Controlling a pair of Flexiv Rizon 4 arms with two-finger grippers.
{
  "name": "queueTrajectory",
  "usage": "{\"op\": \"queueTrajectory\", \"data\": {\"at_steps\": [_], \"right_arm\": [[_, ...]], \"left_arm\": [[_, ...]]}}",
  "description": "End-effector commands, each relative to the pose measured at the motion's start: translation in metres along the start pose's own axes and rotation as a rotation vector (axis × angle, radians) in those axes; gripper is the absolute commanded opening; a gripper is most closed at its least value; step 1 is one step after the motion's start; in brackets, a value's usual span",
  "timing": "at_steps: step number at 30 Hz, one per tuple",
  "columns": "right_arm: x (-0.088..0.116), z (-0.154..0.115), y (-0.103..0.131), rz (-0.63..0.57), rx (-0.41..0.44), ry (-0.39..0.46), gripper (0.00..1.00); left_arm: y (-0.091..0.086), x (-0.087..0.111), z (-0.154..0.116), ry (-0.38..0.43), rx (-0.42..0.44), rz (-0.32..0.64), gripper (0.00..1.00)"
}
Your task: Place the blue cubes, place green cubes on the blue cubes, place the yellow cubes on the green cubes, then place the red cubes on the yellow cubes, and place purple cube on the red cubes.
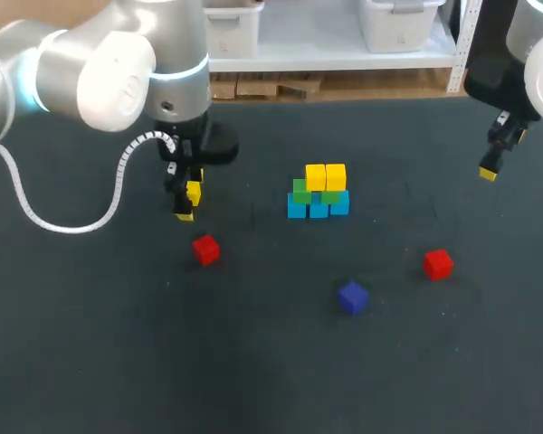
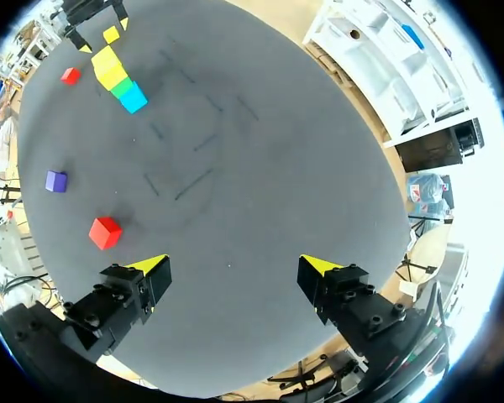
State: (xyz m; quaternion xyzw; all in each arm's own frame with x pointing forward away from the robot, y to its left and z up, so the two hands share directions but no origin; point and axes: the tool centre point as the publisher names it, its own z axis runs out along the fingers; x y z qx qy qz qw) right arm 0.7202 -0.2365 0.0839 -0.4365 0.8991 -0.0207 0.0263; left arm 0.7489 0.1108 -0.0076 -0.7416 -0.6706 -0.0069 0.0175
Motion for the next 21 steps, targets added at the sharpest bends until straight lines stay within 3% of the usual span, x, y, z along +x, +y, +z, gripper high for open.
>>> {"op": "queueTrajectory", "data": {"at_steps": [1, 4, 9, 10, 11, 12, 17, 18, 20, 21], "right_arm": [[0.0007, -0.0003, 0.0002, 0.0, 0.0, -0.002, 1.0], [0.0007, -0.0003, 0.0002, 0.0, 0.0, -0.002, 1.0], [0.0007, -0.0003, 0.0002, 0.0, 0.0, -0.002, 1.0], [0.0007, -0.0003, 0.0002, 0.0, 0.0, -0.002, 1.0], [0.0007, -0.0003, 0.0002, 0.0, 0.0, -0.002, 1.0], [0.0007, -0.0003, 0.0002, 0.0, 0.0, -0.002, 1.0], [0.0007, -0.0003, 0.0002, 0.0, 0.0, -0.002, 1.0], [0.0007, -0.0003, 0.0002, 0.0, 0.0, -0.002, 1.0], [0.0007, -0.0003, 0.0002, 0.0, 0.0, -0.002, 1.0], [0.0007, -0.0003, 0.0002, 0.0, 0.0, -0.002, 1.0]], "left_arm": [[0.007, 0.0049, 0.0028, 0.011, 0.001, -0.021, 0.93], [0.0108, 0.0081, 0.0014, 0.007, -0.002, -0.038, 1.0], [0.0133, 0.0105, 0.0002, 0.003, -0.007, -0.052, 0.93], [0.0124, 0.0107, 0.0002, 0.0, -0.006, -0.052, 0.84], [0.0116, 0.0105, 0.0, -0.002, -0.005, -0.051, 0.69], [0.0112, 0.0099, -0.0001, -0.002, -0.006, -0.05, 0.61], [0.0084, 0.0066, -0.0021, -0.016, -0.01, -0.036, 0.36], [0.0076, 0.0062, -0.0026, -0.019, -0.009, -0.033, 0.29], [0.005, 0.0051, -0.004, -0.023, -0.008, -0.02, 0.0], [0.0038, 0.0046, -0.0051, -0.026, -0.008, -0.015, 0.0]]}}
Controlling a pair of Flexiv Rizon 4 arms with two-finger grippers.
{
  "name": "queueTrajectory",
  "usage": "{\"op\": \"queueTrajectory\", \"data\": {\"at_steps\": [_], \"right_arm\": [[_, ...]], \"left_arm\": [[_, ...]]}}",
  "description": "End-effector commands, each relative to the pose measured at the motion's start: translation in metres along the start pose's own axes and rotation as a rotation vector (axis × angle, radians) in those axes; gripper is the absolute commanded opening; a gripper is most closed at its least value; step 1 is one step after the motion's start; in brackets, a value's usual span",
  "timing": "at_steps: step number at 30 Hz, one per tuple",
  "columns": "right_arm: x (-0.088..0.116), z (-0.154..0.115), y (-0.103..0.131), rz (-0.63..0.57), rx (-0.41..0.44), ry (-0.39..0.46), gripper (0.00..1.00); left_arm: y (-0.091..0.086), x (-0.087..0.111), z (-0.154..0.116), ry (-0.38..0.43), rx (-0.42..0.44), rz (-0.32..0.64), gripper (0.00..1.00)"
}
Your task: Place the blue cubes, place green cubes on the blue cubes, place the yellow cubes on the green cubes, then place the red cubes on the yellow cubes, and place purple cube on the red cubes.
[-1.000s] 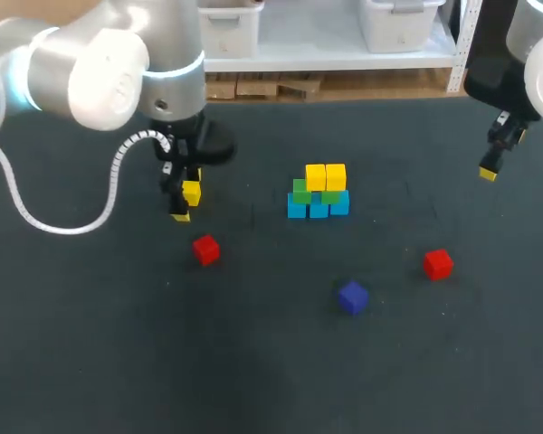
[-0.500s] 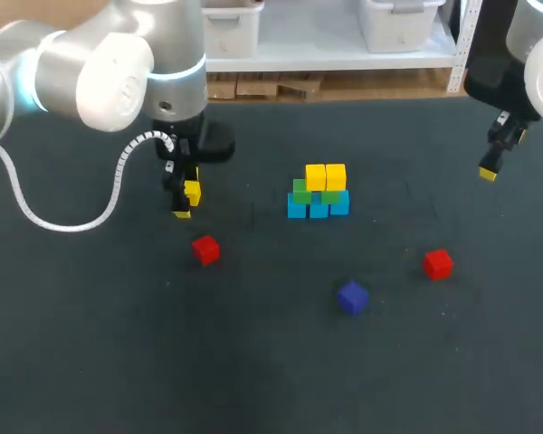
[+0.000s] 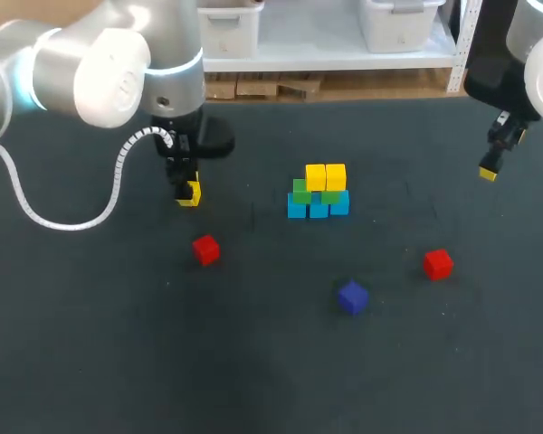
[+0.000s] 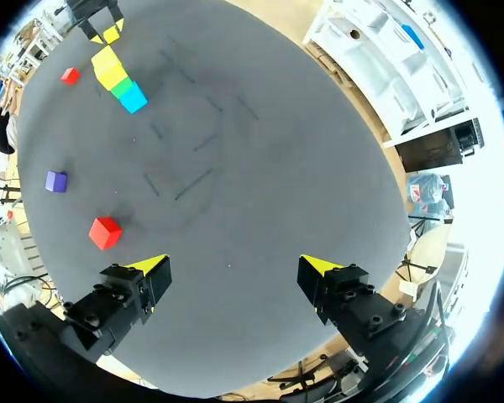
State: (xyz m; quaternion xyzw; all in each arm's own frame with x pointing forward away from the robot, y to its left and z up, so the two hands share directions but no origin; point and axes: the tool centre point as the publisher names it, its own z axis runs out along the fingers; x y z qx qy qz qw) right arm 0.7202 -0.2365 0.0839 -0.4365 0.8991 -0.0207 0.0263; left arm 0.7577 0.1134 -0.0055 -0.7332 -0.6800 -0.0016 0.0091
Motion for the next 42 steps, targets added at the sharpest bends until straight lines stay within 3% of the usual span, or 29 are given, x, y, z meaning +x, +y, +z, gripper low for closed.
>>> {"op": "queueTrajectory", "data": {"at_steps": [1, 5, 10, 14, 16, 18, 22, 29, 42], "right_arm": [[0.001, 0.0, 0.0, 0.0, 0.0, -0.002, 1.0], [0.001, 0.0, 0.0, 0.0, 0.0, -0.002, 1.0], [0.001, 0.0, 0.0, 0.0, 0.0, -0.002, 1.0], [0.001, 0.0, 0.0, 0.0, 0.0, -0.002, 1.0], [0.001, 0.0, 0.0, 0.0, 0.0, -0.002, 1.0], [0.001, 0.0, 0.0, 0.0, 0.0, -0.002, 1.0], [0.001, 0.0, 0.0, 0.0, 0.0, -0.002, 1.0], [0.001, 0.0, 0.0, 0.0, 0.0, -0.002, 1.0], [0.001, 0.0, 0.0, 0.0, 0.0, -0.002, 1.0]], "left_arm": [[-0.006, 0.001, -0.004, -0.011, -0.003, 0.014, 0.0], [-0.009, 0.0, -0.007, -0.001, -0.006, 0.023, 0.0], [-0.013, -0.001, -0.012, 0.079, -0.007, -0.002, 0.0], [-0.022, -0.007, -0.035, 0.081, 0.004, -0.058, 0.0], [-0.027, -0.012, -0.05, 0.105, -0.024, -0.092, 0.0], [-0.028, -0.016, -0.061, 0.139, 0.009, -0.141, 0.0], [-0.033, -0.023, -0.085, 0.103, 0.016, -0.208, 0.0], [-0.041, -0.036, -0.107, 0.048, 0.0, -0.238, 0.0], [-0.05, -0.087, -0.113, 0.029, -0.012, -0.168, 0.0]]}}
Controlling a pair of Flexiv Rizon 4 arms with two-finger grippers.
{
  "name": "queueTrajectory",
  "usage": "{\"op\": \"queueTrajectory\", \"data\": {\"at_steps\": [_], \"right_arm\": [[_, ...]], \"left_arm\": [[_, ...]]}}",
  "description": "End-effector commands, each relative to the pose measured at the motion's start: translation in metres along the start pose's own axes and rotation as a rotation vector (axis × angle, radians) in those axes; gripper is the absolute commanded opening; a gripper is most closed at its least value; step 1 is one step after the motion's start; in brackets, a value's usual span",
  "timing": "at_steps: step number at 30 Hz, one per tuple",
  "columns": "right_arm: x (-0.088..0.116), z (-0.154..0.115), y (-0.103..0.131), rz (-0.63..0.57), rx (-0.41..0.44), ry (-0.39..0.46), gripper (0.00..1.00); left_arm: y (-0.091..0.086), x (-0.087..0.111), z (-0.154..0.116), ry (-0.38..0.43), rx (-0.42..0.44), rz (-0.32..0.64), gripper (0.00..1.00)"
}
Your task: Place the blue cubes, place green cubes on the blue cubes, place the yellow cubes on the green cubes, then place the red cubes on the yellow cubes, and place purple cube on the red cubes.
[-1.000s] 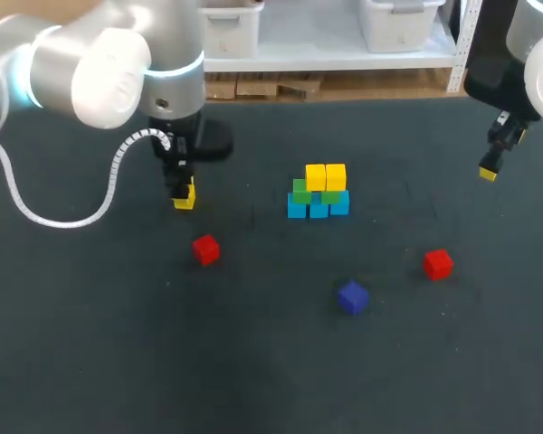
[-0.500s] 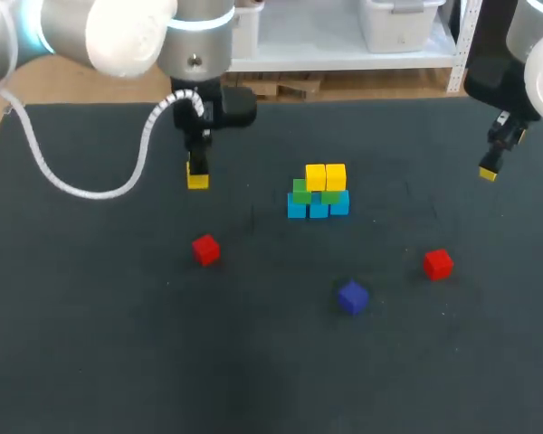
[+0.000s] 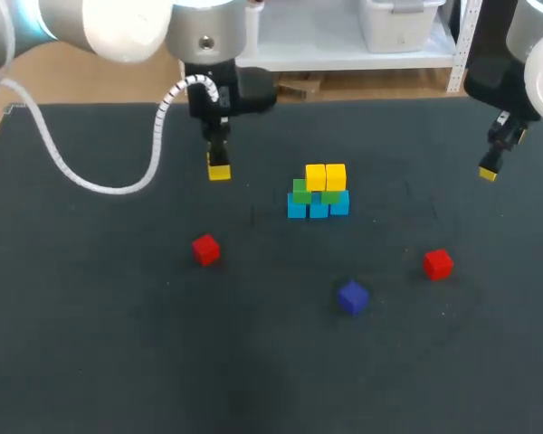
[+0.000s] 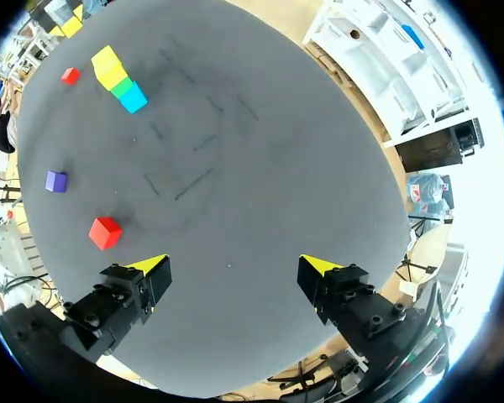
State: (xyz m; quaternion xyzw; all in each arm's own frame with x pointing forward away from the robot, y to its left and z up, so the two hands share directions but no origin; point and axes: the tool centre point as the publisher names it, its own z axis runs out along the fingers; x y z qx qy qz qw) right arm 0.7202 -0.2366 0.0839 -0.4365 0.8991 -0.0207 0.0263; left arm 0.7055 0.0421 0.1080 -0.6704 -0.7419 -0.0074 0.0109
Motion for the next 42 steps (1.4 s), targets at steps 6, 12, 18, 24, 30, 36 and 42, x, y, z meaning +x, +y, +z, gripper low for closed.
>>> {"op": "queueTrajectory", "data": {"at_steps": [6, 12, 18, 24, 30, 36, 42], "right_arm": [[0.001, 0.0, 0.0, 0.0, 0.0, -0.002, 1.0], [0.001, 0.0, 0.0, 0.0, 0.0, -0.002, 1.0], [0.001, 0.0, 0.0, 0.0, 0.0, -0.002, 1.0], [0.001, 0.0, 0.0, 0.0, 0.0, -0.002, 1.0], [0.001, 0.0, 0.0, 0.0, 0.0, -0.002, 1.0], [0.001, 0.0, 0.0, 0.0, 0.0, -0.002, 1.0], [0.001, 0.0, 0.0, 0.0, 0.0, -0.002, 1.0]], "left_arm": [[-0.008, -0.037, 0.007, 0.027, -0.016, 0.031, 0.0], [-0.006, -0.054, 0.011, 0.026, -0.028, 0.042, 0.0], [-0.004, -0.068, 0.016, 0.015, -0.032, 0.052, 0.0], [0.0, -0.08, 0.017, -0.001, -0.029, 0.061, 0.0], [0.002, -0.089, 0.017, -0.026, -0.022, 0.053, 0.0], [-0.001, -0.094, 0.019, -0.04, -0.01, 0.043, 0.0], [-0.004, -0.1, 0.026, -0.039, -0.012, 0.057, 0.0]]}}
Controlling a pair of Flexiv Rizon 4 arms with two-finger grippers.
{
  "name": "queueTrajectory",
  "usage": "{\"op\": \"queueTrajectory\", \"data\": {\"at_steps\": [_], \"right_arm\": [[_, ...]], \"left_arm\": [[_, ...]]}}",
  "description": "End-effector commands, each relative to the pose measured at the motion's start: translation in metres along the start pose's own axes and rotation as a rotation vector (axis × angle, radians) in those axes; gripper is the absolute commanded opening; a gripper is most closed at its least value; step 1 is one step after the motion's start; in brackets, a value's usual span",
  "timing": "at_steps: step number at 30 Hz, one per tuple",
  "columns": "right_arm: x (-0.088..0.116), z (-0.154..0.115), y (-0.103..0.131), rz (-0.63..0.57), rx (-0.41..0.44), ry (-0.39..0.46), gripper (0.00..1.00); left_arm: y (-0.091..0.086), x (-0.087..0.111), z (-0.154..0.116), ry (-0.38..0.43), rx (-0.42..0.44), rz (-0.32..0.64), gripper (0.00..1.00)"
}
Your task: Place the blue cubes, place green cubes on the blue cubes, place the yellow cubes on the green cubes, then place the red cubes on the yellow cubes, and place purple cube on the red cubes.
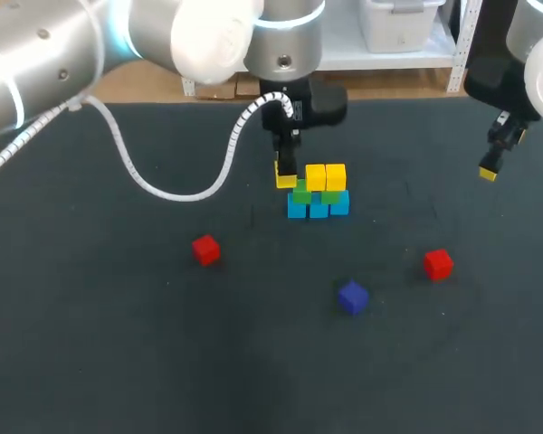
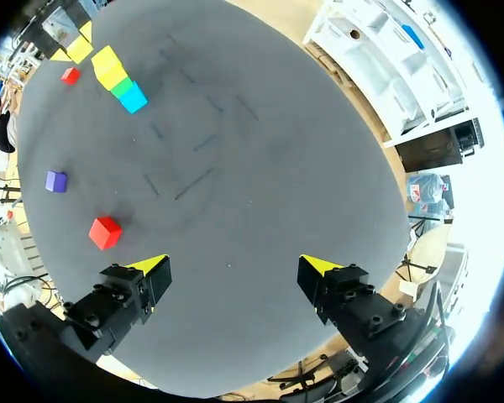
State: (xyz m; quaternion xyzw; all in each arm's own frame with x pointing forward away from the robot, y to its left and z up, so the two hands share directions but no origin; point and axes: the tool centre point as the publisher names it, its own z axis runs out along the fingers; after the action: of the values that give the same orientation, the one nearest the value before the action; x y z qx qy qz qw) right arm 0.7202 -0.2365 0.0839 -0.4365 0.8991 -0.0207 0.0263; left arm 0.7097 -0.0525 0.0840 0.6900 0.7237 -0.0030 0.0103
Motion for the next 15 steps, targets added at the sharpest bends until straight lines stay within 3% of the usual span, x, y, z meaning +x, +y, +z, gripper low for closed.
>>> {"op": "queueTrajectory", "data": {"at_steps": [1, 15], "right_arm": [[0.001, 0.0, 0.0, 0.0, 0.0, -0.002, 1.0], [0.001, 0.0, 0.0, 0.0, 0.0, -0.002, 1.0]], "left_arm": [[0.001, -0.006, 0.006, 0.006, 0.003, 0.004, 0.0], [0.002, -0.021, 0.01, 0.01, -0.018, 0.028, 0.0]]}}
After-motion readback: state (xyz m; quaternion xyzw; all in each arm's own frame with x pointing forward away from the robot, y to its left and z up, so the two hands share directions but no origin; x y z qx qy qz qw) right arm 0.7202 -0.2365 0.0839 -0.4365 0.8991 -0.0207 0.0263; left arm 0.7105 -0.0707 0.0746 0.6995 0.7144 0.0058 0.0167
